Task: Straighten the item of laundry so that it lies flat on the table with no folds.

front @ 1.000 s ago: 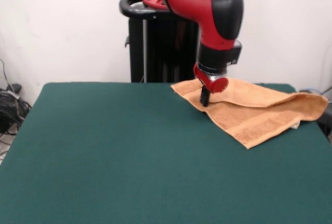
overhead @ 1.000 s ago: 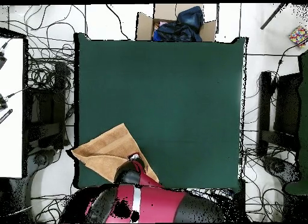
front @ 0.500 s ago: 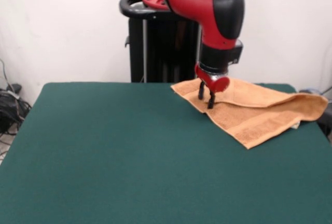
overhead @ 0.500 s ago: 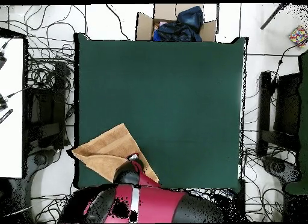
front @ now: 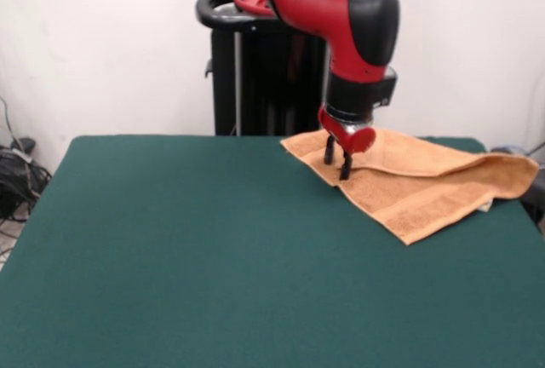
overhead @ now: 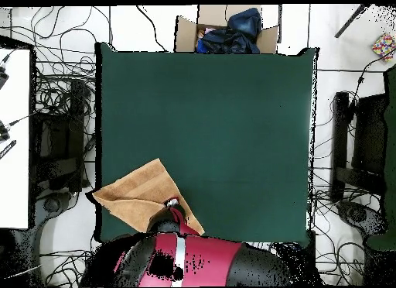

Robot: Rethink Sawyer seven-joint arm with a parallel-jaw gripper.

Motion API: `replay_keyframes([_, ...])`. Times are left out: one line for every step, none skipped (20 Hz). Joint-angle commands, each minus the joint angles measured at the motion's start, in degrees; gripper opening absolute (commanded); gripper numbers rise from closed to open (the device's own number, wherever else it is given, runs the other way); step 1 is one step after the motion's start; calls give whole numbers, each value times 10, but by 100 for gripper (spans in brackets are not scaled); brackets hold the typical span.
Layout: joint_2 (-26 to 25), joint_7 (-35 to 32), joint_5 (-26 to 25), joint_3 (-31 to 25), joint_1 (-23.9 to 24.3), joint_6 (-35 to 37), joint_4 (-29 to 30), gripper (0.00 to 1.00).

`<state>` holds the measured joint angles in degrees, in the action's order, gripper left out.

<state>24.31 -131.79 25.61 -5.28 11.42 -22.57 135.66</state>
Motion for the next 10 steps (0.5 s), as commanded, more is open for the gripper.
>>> replay_keyframes([-42,-187,37,-67,1,-21,-90,100])
replay_keyframes([-46,-186,38,-68,3,-22,-97,100])
replay_keyframes([-47,-184,42,-67,1,-20,-103,100])
replay_keyframes([-49,-180,48,-64,-1,-17,-108,100])
replay_keyframes([-48,-178,49,-64,1,-15,-112,100])
replay_keyframes([-51,-179,47,-67,4,-16,-116,100])
replay_keyframes([-50,-179,51,-67,2,-16,-118,100])
replay_keyframes([-51,-179,56,-66,0,-14,-122,100])
replay_keyframes([-51,-178,61,-65,-2,-13,-126,100])
replay_keyframes([-51,-178,65,-64,-4,-12,-130,100])
